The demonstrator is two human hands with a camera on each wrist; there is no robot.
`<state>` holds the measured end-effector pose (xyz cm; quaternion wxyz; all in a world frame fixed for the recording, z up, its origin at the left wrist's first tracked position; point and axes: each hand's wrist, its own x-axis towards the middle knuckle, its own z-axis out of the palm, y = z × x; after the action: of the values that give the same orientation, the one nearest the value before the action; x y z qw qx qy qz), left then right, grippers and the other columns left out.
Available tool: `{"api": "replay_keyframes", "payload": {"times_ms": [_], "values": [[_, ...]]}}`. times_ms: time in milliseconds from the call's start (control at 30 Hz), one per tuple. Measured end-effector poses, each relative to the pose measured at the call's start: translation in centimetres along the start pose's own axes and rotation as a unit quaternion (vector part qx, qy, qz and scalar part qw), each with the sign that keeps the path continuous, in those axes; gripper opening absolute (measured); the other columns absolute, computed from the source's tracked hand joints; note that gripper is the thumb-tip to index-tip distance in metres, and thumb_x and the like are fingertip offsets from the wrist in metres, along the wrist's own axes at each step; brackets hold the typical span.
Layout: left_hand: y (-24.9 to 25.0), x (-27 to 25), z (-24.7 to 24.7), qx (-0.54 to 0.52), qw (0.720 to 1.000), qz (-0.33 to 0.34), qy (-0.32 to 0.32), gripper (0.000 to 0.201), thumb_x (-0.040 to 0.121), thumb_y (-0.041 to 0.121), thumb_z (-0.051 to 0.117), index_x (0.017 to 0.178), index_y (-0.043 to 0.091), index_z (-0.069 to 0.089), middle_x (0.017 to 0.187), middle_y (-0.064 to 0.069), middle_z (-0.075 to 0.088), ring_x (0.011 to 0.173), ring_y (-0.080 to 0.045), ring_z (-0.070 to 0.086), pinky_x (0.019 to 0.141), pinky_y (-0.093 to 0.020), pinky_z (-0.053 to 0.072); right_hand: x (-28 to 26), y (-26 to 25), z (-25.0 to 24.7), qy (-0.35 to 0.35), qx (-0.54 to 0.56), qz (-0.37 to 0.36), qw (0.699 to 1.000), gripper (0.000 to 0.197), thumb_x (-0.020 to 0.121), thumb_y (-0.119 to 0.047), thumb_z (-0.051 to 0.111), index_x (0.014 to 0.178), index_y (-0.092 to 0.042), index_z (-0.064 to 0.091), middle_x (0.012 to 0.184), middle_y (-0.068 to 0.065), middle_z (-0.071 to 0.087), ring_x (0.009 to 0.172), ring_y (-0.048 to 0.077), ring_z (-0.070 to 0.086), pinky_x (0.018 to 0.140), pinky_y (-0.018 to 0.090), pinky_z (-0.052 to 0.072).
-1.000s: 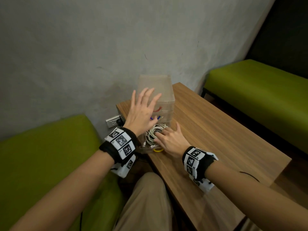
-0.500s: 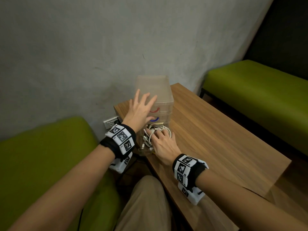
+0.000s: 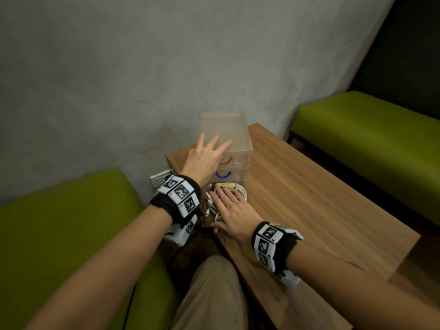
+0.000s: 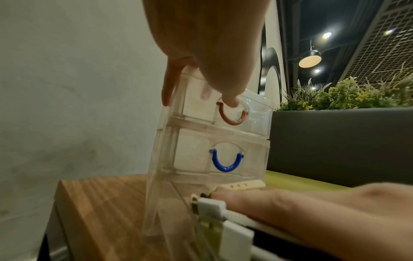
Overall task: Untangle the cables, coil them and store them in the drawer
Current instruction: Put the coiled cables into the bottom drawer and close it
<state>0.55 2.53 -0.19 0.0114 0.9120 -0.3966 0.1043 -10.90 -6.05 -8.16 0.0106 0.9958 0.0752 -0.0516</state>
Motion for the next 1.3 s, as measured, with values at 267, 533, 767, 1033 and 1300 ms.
{"api": "replay_keyframes", "payload": {"times_ms": [267,533,767,1033,1300], "values": [[0.2,-0.1,-0.2,-0.008,1.0,0.002,-0.011,0.048,0.1,0.025,0.031,0.145,0.027,0.015,0.152,-0.013,0.023,0.137,-0.044,0.018,0.092,-0.049,0.047,1.3,-1.6,0.0,0.035,0.001,0.072,0.997,0.074,0.084,-0.061,0.034,0.134,-0.008,0.044,0.129,0.013,0.055,0.118,0.028,0.052,0.095,0.044,0.044],[0.7,-0.9,-0.6,-0.012,1.0,0.021,-0.009,0.047,0.1,0.029,0.029,0.145,0.029,0.015,0.151,-0.011,0.025,0.137,-0.043,0.02,0.091,-0.05,0.047,1.4,0.7,-1.3,0.109,0.142,0.007,0.984,0.038,0.095,-0.018,0.043,0.132,-0.009,0.048,0.112,0.019,0.048,0.101,0.035,0.048,0.082,0.049,0.044],[0.9,-1.0,-0.6,-0.013,1.0,0.021,-0.01,0.048,0.1,0.03,0.03,0.145,0.029,0.014,0.152,-0.012,0.025,0.137,-0.043,0.021,0.093,-0.051,0.047,0.2,1.4,-1.1,0.234,0.18,0.013,0.955,0.021,0.081,-0.03,0.061,0.087,-0.014,0.074,0.076,0.007,0.057,0.073,0.028,0.054,0.059,0.036,0.046],[1.3,-1.1,-0.9,-0.009,0.999,0.031,-0.017,0.048,0.1,0.03,0.029,0.145,0.028,0.013,0.151,-0.014,0.025,0.136,-0.045,0.022,0.094,-0.051,0.047,-0.5,2.5,-1.8,0.145,0.16,0.017,0.976,0.03,0.092,-0.017,0.052,0.12,-0.022,0.062,0.092,0.003,0.04,0.089,0.021,0.037,0.072,0.033,0.031],[1.4,-1.1,-0.9,-0.02,0.999,0.03,-0.023,0.049,0.1,0.028,0.031,0.145,0.028,0.013,0.151,-0.014,0.024,0.136,-0.045,0.022,0.096,-0.053,0.044,-0.7,1.7,-0.9,0.259,0.197,0.079,0.942,0.009,0.076,-0.013,0.072,0.076,-0.003,0.072,0.079,0.013,0.064,0.075,0.031,0.055,0.065,0.04,0.051]]}}
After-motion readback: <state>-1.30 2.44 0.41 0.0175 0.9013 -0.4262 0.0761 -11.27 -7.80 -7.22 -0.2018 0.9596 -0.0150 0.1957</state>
